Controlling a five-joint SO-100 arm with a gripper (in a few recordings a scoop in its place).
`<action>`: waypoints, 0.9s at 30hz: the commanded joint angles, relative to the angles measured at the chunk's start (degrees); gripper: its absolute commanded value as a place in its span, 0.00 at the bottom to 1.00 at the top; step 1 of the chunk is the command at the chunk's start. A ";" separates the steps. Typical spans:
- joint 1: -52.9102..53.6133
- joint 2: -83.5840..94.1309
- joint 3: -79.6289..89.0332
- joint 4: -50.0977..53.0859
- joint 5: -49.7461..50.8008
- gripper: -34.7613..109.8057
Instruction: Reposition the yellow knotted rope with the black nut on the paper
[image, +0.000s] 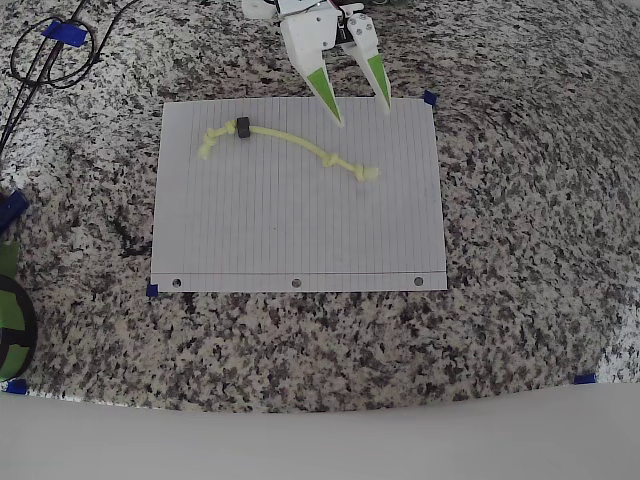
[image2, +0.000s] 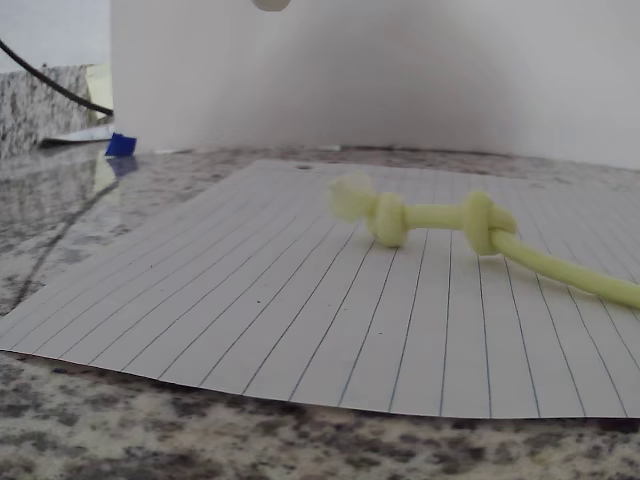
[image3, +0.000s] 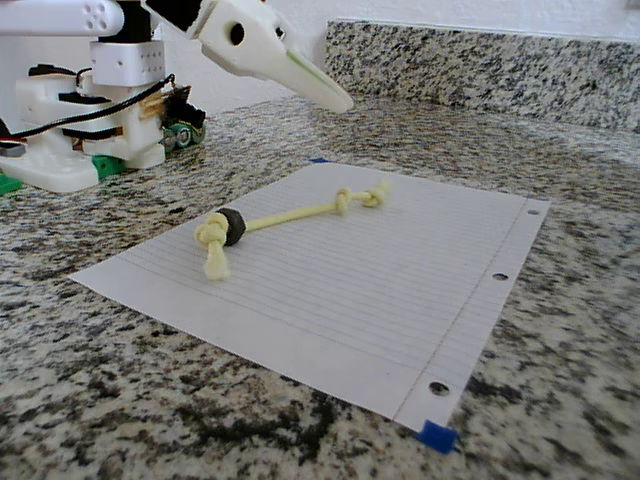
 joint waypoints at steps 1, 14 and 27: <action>2.64 -2.64 -3.43 -0.88 -4.92 0.69; 18.19 -10.28 -9.05 1.05 -40.78 0.69; 24.17 -16.79 -18.11 32.70 -65.92 0.63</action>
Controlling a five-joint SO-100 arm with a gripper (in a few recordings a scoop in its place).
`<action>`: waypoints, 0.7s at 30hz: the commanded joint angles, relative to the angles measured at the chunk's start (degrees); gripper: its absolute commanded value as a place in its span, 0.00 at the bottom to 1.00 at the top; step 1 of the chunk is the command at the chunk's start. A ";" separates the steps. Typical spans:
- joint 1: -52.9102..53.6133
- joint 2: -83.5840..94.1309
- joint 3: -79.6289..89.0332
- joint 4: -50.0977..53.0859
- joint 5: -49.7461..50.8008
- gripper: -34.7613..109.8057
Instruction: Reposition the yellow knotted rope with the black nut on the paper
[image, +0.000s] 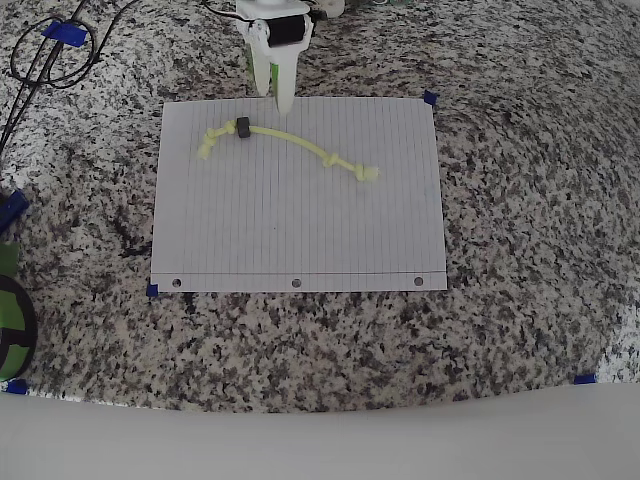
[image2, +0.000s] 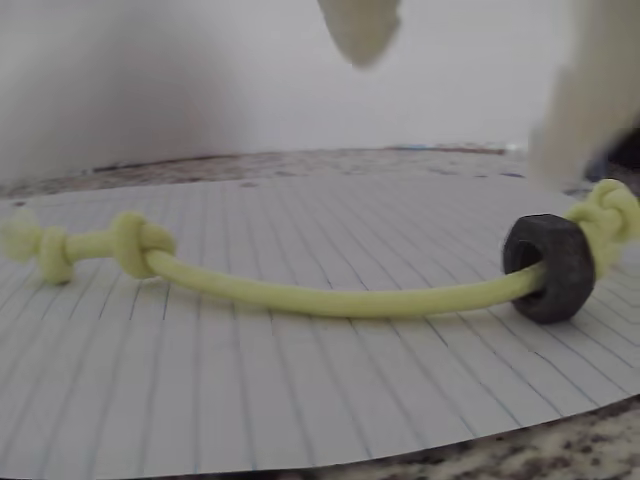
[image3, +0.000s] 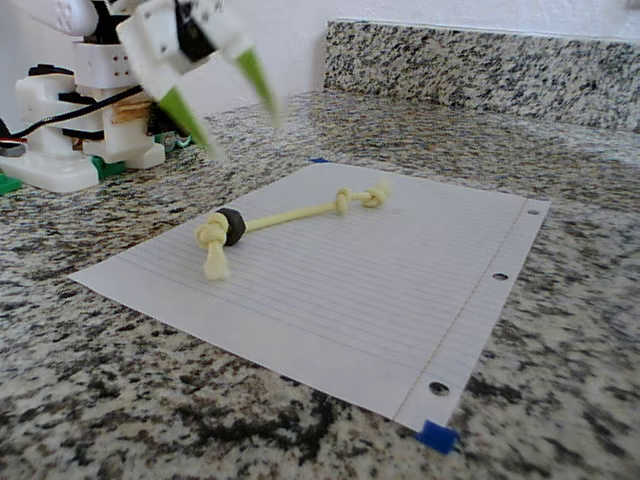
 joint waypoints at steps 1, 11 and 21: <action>1.05 -2.55 -2.99 2.64 -2.72 0.63; 4.39 -15.03 -6.77 0.18 -5.62 0.28; 9.84 -32.08 -9.05 -10.11 -10.11 0.24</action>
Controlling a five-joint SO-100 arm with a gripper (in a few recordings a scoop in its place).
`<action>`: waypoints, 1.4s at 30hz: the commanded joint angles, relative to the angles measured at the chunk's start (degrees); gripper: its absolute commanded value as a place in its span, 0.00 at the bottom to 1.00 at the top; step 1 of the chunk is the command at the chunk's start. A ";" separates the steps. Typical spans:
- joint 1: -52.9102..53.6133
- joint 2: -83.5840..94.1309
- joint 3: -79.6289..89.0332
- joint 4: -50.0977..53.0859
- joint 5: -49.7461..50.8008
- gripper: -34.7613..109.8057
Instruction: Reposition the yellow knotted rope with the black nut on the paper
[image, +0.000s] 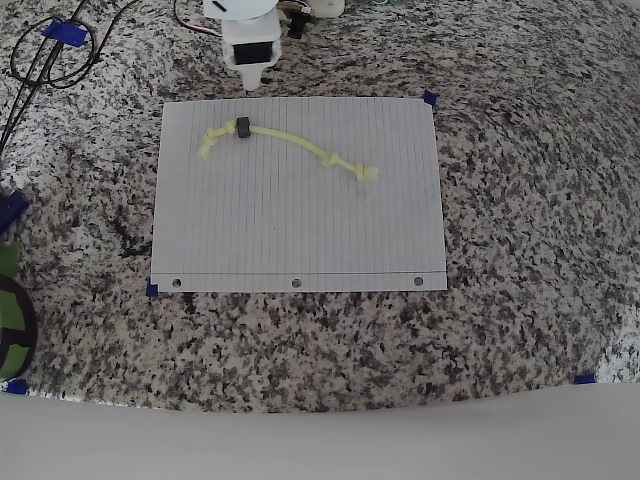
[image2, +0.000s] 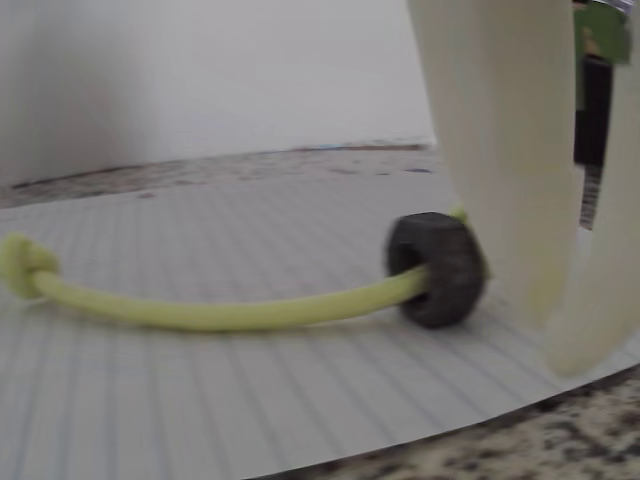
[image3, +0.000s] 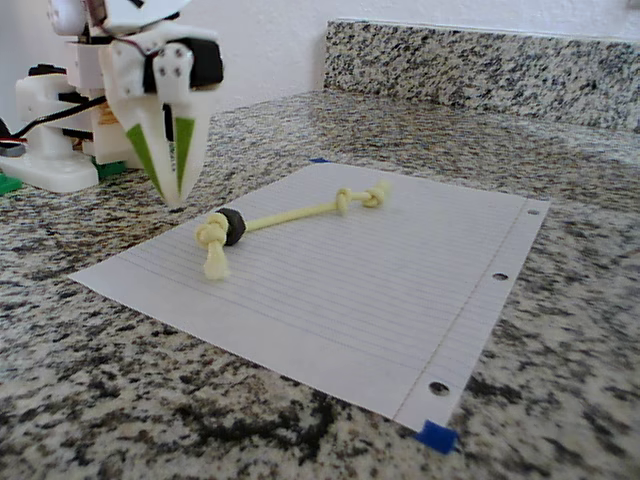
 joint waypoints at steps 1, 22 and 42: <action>1.93 -5.71 -4.04 -2.99 -1.32 0.24; 2.11 -26.02 -19.86 -13.10 -6.59 0.24; 5.19 4.13 -13.27 -3.16 -6.33 0.24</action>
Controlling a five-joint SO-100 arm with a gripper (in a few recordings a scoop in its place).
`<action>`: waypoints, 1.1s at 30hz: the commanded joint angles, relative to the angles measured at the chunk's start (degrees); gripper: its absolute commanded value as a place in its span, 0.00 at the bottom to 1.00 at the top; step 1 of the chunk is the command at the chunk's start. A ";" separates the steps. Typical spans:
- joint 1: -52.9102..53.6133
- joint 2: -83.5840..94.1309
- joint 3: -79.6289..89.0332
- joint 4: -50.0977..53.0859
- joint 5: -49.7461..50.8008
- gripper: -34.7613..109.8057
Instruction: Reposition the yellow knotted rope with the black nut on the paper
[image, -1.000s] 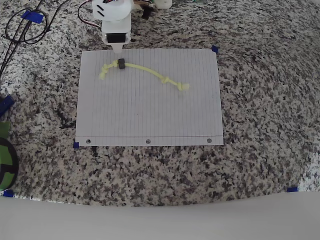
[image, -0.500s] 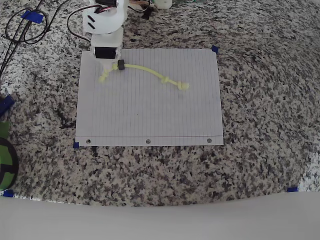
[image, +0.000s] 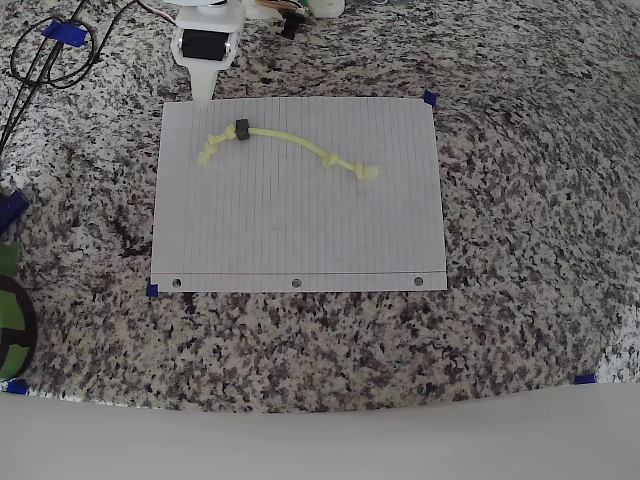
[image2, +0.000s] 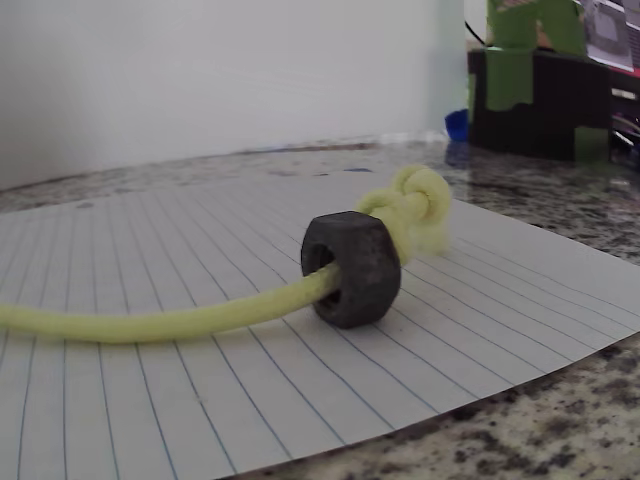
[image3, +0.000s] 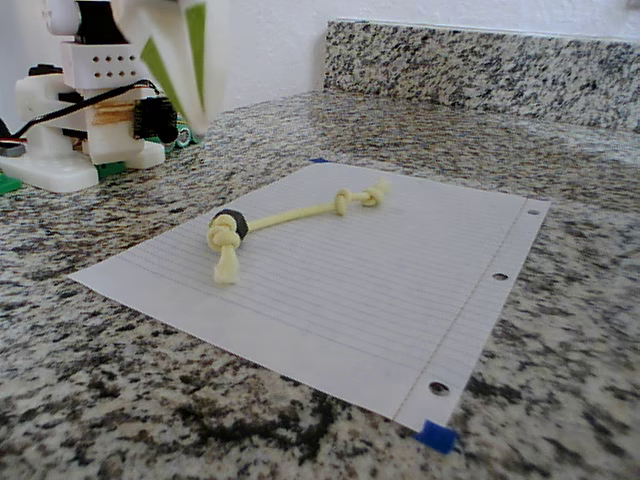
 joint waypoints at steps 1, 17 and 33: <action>1.14 5.80 6.15 -5.19 -0.09 0.24; -5.62 24.17 17.84 0.09 -16.61 0.24; -7.47 40.34 29.71 6.59 -25.22 0.24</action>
